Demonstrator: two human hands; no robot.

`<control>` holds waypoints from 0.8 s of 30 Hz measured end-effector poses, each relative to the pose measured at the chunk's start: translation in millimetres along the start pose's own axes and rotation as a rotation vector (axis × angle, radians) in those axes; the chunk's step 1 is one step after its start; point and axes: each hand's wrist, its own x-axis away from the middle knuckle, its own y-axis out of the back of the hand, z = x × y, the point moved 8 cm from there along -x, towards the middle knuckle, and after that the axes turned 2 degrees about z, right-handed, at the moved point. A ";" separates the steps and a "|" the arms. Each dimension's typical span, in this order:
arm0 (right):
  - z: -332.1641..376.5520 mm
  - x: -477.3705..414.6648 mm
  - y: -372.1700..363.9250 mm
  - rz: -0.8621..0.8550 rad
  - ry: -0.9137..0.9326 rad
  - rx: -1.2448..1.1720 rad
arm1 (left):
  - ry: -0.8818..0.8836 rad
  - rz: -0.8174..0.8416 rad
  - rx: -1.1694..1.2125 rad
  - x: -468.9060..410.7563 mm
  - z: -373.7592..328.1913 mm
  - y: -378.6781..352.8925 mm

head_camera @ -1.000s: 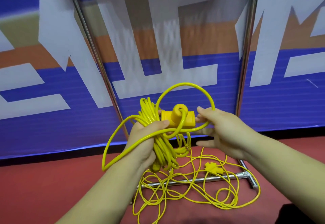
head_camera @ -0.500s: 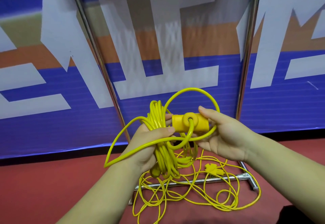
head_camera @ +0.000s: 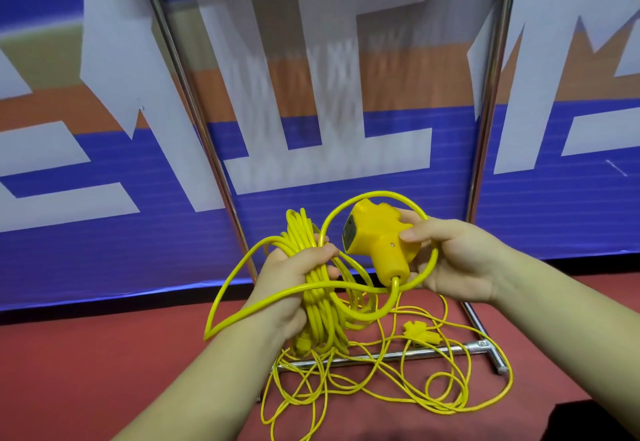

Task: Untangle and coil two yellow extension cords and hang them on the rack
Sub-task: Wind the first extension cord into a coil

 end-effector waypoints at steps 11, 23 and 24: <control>-3.5 6.4 -15.0 0.252 -0.012 0.129 | 0.057 -0.079 0.073 2.1 6.3 -1.0; -28.1 8.3 1.6 0.037 -0.167 0.068 | 0.031 -0.221 0.050 -5.5 0.7 19.9; -30.2 9.7 0.3 0.034 -0.212 0.056 | 0.031 -0.230 0.040 -6.3 1.5 21.9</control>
